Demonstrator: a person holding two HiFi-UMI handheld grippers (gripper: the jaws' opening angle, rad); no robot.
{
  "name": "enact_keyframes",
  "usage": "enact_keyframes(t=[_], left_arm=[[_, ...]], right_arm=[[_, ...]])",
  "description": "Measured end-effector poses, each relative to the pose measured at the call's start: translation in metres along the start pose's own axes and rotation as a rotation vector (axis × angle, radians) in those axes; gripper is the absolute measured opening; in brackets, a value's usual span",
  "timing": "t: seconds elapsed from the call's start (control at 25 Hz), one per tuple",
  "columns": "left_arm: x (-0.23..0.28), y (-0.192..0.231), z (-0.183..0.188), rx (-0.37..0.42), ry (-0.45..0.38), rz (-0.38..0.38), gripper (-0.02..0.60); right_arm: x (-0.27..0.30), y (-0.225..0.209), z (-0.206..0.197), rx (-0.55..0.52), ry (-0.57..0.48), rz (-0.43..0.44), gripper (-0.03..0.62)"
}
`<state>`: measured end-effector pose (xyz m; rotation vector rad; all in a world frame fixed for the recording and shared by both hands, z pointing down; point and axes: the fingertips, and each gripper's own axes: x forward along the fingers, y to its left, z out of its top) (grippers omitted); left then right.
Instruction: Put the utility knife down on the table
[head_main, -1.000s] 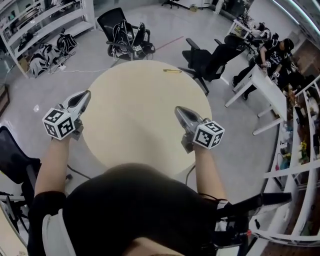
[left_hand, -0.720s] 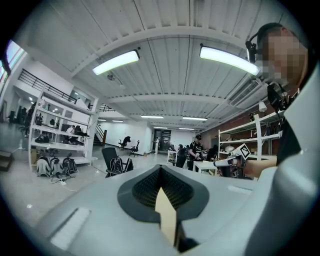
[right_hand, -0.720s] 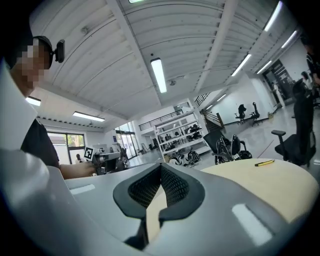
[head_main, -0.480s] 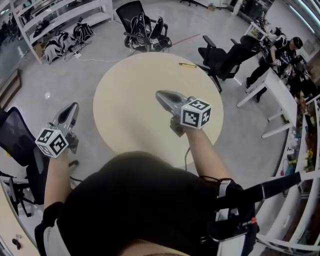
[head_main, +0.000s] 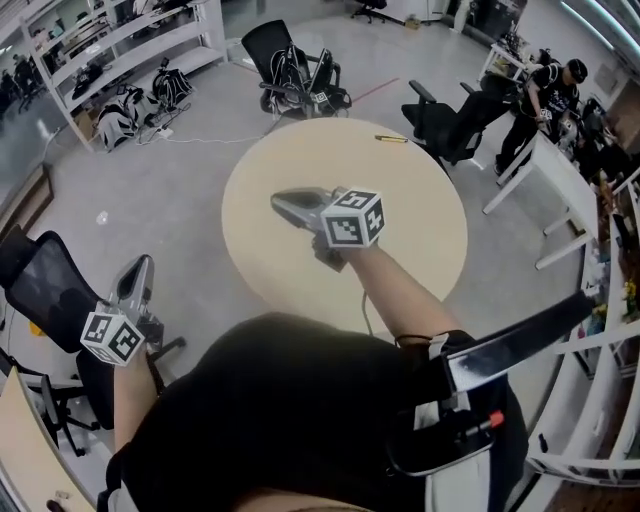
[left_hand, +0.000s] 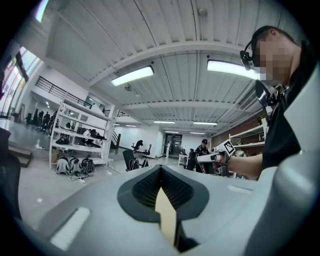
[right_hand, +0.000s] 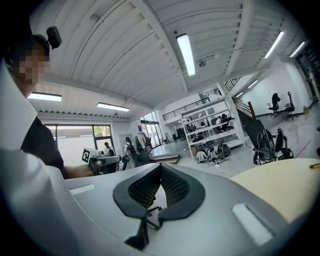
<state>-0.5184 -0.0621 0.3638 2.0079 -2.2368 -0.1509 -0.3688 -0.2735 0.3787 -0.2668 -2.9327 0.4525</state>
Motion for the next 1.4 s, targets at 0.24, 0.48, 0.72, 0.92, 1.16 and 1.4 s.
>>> enact_keyframes(t=[0.24,0.48,0.72,0.92,1.16,1.4], left_arm=[[-0.08,0.05,0.001,0.01,-0.005,0.069,0.0],[-0.141,0.079,0.003,0.003,-0.045,0.192,-0.001],[-0.172,0.076,-0.006,-0.049,-0.097,0.327,0.0],[-0.186,0.071,-0.017,-0.08,-0.123,0.386,0.0],[-0.181,0.063,-0.022,-0.096,-0.121,0.386,0.0],[-0.178,0.062,-0.023,-0.105,-0.122,0.388,0.0]], right_arm=[[0.081,0.058,-0.013,0.006,0.005,0.091,0.015],[0.137,0.09,-0.024,-0.005,0.028,0.186,0.012],[0.16,0.096,-0.02,-0.017,0.076,0.293,0.012],[0.17,0.107,-0.028,-0.039,0.11,0.361,0.012],[0.166,0.104,-0.028,-0.038,0.119,0.374,0.012],[0.16,0.099,-0.032,-0.03,0.126,0.373,0.012]])
